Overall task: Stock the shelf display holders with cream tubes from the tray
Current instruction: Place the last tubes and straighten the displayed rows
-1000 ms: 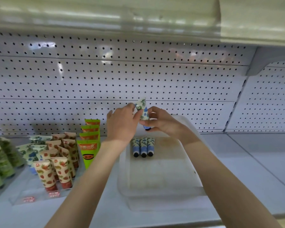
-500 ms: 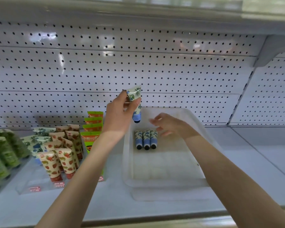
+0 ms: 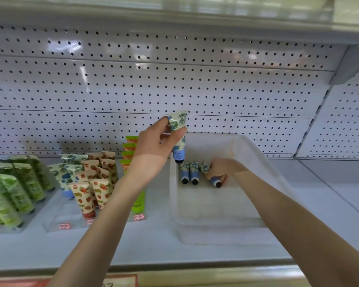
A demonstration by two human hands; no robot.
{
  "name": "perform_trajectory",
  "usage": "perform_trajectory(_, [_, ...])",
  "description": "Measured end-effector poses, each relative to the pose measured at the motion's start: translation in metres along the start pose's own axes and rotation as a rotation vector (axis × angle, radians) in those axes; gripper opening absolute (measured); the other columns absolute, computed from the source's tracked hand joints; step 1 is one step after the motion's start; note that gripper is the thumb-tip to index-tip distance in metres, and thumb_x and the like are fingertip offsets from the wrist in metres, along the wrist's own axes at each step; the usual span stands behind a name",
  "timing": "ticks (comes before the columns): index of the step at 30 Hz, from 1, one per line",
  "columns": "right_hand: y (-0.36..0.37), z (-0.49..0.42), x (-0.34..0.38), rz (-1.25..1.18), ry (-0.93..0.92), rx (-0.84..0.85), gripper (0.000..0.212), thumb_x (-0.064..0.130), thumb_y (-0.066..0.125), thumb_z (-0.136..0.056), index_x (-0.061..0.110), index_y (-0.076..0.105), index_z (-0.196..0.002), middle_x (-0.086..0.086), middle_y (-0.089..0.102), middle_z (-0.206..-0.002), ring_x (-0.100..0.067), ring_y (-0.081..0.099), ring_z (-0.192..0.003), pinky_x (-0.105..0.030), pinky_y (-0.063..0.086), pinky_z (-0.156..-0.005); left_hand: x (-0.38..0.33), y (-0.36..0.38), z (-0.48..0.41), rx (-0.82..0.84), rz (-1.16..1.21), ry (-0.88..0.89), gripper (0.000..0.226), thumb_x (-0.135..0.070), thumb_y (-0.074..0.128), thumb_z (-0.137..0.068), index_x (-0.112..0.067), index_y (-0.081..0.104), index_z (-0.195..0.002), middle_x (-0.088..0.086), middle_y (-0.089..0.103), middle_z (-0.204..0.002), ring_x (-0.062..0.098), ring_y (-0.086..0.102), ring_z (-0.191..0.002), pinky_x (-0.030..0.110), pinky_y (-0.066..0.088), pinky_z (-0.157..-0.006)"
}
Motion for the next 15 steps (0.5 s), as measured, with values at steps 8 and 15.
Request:
perform_trajectory(8, [-0.049,0.06,0.015,-0.662,-0.2,-0.076,0.027,-0.001,0.064,-0.083,0.008,0.049,-0.104,-0.019,0.061,-0.105,-0.033,0.066,-0.089,-0.036,0.059,-0.06,-0.012,-0.026,0.019,0.025,0.172,-0.03,0.009,-0.017,0.06,-0.089,-0.026,0.06,-0.087,-0.008,0.066,-0.082,0.005,0.061,-0.071,0.035,0.057,-0.074])
perform_trajectory(15, [-0.035,0.146,0.068,-0.895,-0.499,-0.308,0.018,0.028,0.057,-0.093,0.012,0.053,-0.098,-0.009,0.067,-0.094,-0.021,0.07,-0.081,-0.031,0.058,-0.063,-0.013,-0.059,0.039,0.047,0.192,0.012,0.006,-0.02,0.06,-0.088,-0.018,0.062,-0.093,0.001,0.068,-0.083,0.018,0.061,-0.075,0.036,0.055,-0.068])
Point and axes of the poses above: each hand's wrist, its own z-axis away from the middle knuckle, its own y-axis out of the palm, x = y × z, the point moved 2 cm from there along -z, towards the middle knuckle
